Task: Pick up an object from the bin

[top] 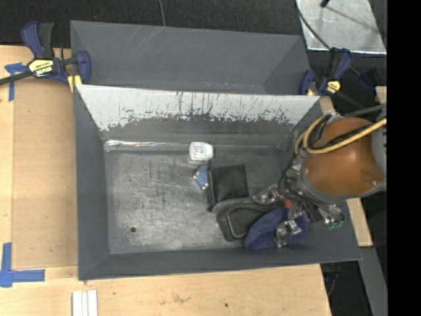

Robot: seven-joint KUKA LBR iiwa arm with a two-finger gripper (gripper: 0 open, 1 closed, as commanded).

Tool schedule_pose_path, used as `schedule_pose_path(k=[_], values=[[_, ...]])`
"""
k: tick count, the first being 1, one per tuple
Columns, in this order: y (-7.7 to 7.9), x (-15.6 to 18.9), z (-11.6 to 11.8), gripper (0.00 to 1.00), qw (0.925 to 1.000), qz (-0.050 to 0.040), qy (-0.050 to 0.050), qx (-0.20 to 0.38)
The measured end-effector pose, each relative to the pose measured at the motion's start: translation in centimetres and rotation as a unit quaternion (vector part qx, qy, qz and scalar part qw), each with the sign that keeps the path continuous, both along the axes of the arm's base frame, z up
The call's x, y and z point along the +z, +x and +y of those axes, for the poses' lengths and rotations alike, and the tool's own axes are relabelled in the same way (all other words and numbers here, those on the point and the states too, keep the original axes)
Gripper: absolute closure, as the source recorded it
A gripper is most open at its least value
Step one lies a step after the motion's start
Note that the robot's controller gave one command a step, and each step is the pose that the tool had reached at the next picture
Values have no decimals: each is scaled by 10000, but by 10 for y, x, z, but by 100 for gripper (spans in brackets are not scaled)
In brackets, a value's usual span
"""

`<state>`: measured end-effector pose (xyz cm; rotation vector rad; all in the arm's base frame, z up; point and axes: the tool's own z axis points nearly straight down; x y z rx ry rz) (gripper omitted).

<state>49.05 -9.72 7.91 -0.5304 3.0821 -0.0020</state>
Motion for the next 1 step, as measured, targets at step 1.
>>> schedule_pose_path(k=[1], values=[[-7, 150, -47, 100, 9868, 52, -32, 1617]])
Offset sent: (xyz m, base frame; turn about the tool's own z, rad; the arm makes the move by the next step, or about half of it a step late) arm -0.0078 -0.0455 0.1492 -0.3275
